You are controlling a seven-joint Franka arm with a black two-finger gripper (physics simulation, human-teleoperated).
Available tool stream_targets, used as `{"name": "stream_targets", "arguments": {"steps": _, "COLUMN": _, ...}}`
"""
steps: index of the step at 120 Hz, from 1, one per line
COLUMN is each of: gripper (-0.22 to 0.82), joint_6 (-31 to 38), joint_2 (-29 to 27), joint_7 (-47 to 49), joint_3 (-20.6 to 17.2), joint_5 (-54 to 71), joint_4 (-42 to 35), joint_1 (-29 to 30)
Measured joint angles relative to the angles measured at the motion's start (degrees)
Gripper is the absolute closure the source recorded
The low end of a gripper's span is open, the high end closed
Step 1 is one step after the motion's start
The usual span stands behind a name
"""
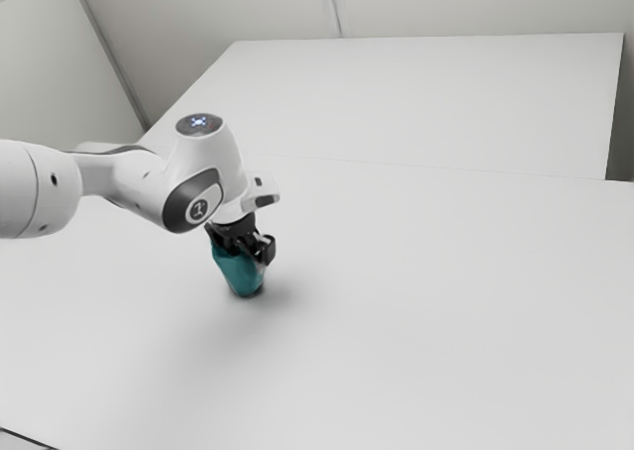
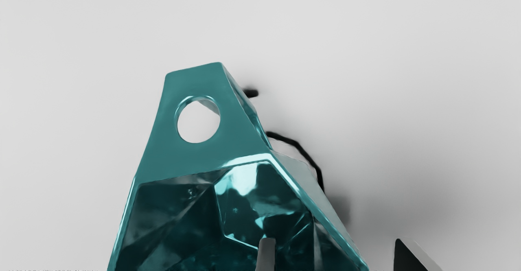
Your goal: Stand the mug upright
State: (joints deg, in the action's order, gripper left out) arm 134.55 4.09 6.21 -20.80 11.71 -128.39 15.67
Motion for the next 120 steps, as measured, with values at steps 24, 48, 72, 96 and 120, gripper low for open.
{"name": "stream_targets", "arguments": {"steps": 24, "gripper": 0.13, "joint_6": -0.8, "joint_2": -2.7, "joint_7": 0.6, "joint_3": -0.1, "joint_5": -0.1, "joint_4": 0.0, "joint_1": 0.0}}
{"name": "stream_targets", "arguments": {"steps": 48, "gripper": 0.05, "joint_6": -2.3, "joint_2": -4.9, "joint_7": 1.0, "joint_3": -0.1, "joint_5": -0.2, "joint_4": 0.4, "joint_1": 0.0}}
{"name": "stream_targets", "arguments": {"steps": 72, "gripper": 0.02, "joint_6": -7.9, "joint_2": -7.6, "joint_7": 1.3, "joint_3": -0.4, "joint_5": -2.4, "joint_4": 4.3, "joint_1": 0.1}}
{"name": "stream_targets", "arguments": {"steps": 96, "gripper": 0.01, "joint_6": -20.0, "joint_2": -7.1, "joint_7": 1.5, "joint_3": 0.0, "joint_5": -8.8, "joint_4": 17.7, "joint_1": 0.0}}
{"name": "stream_targets", "arguments": {"steps": 120, "gripper": 0.0, "joint_6": -33.8, "joint_2": -6.5, "joint_7": 1.6, "joint_3": 0.5, "joint_5": -9.9, "joint_4": 32.9, "joint_1": -0.6}}
